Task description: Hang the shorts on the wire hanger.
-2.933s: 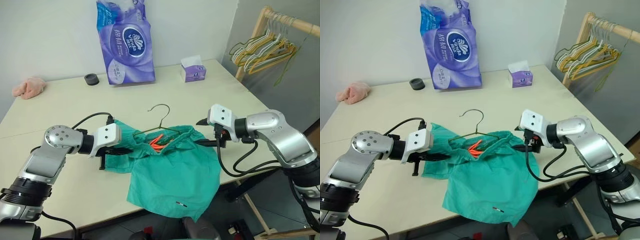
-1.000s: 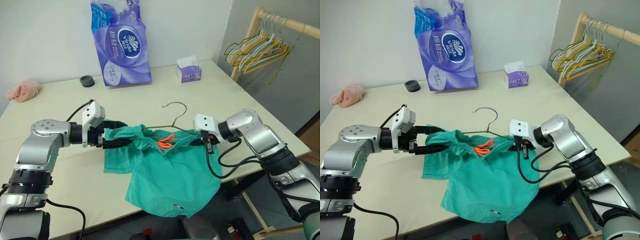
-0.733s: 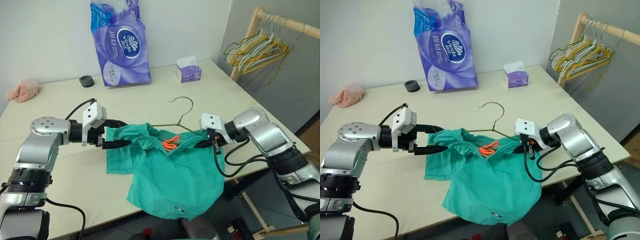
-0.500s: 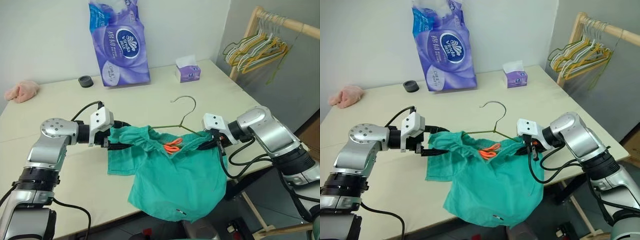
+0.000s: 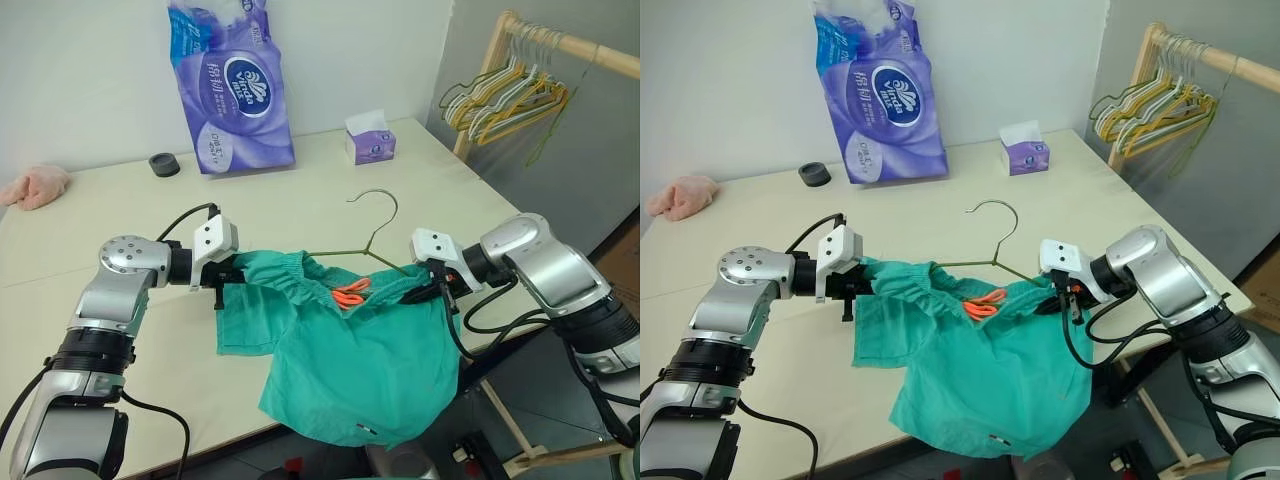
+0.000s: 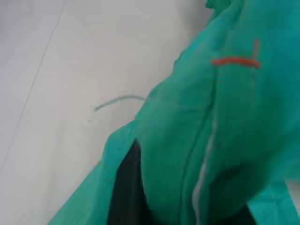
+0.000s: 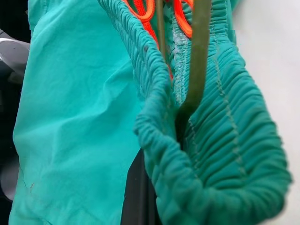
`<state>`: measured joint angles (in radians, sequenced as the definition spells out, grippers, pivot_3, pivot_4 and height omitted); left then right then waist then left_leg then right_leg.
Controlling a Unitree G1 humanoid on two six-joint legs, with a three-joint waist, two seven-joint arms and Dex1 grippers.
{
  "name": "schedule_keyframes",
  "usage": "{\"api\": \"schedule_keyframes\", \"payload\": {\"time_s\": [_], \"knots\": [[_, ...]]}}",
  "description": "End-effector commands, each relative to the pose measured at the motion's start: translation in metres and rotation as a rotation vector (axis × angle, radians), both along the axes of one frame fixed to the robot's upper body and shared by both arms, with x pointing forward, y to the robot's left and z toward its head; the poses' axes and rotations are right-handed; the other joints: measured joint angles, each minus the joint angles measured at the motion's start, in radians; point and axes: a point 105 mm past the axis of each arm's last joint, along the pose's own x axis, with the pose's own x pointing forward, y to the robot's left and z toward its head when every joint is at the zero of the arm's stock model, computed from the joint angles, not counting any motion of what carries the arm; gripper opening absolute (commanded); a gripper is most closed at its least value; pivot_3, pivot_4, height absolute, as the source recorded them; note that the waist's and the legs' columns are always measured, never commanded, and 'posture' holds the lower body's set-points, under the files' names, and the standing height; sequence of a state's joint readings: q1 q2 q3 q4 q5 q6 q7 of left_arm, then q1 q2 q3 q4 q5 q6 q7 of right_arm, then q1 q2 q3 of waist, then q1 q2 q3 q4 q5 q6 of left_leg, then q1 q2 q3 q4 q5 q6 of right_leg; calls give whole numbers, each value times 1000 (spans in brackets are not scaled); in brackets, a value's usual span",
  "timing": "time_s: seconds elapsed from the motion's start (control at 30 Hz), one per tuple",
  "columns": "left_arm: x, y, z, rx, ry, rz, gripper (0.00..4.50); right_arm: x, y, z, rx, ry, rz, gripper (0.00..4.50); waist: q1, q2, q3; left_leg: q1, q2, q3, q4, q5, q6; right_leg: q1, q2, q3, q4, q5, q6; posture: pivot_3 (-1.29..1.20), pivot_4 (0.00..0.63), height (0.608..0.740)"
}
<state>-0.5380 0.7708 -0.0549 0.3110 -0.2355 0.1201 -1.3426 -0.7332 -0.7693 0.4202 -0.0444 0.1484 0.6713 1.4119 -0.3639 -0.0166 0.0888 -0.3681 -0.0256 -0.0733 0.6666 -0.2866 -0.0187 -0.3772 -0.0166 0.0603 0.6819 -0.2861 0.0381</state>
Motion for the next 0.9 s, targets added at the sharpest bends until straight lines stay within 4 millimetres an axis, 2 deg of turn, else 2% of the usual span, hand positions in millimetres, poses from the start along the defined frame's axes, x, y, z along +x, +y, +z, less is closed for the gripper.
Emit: {"api": "schedule_keyframes", "payload": {"time_s": [0.03, 0.3, 0.47, 0.77, 0.9], "knots": [[7, 4, 11, -16, -61, 39, 22, -4, -5, 9, 14, -5, 4, 0, 0, 0, 0, 0, 0, 0, 0, 0, 0, 0, 0, 0, 0, 0, 0, -370, 26, 740], [6, 5, 3, -14, -68, 60, 22, -5, -25, 1, -3, 36, -85, 0, 0, 0, 0, 0, 0, 0, 0, 0, 0, 0, 0, 0, 0, 0, 0, -372, 26, 740], [6, 4, 0, -14, -68, 59, 22, -8, -22, 3, 16, 45, -88, 0, 0, 0, 0, 0, 0, 0, 0, 0, 0, 0, 0, 0, 0, 0, 0, -374, 27, 740], [3, -12, -3, -65, -62, 56, 22, -4, -16, 9, 58, 55, -124, 0, 1, 0, 0, 0, 0, 0, 0, 0, 0, 0, 0, 0, 0, 0, 0, -371, 27, 740], [7, -11, -4, -46, -131, 94, 849, -3, -14, 10, 73, 62, -141, 0, 1, 0, 0, -1, 0, 0, 0, 0, 0, 0, 0, 0, 0, 0, 0, -371, 27, 740]]}}
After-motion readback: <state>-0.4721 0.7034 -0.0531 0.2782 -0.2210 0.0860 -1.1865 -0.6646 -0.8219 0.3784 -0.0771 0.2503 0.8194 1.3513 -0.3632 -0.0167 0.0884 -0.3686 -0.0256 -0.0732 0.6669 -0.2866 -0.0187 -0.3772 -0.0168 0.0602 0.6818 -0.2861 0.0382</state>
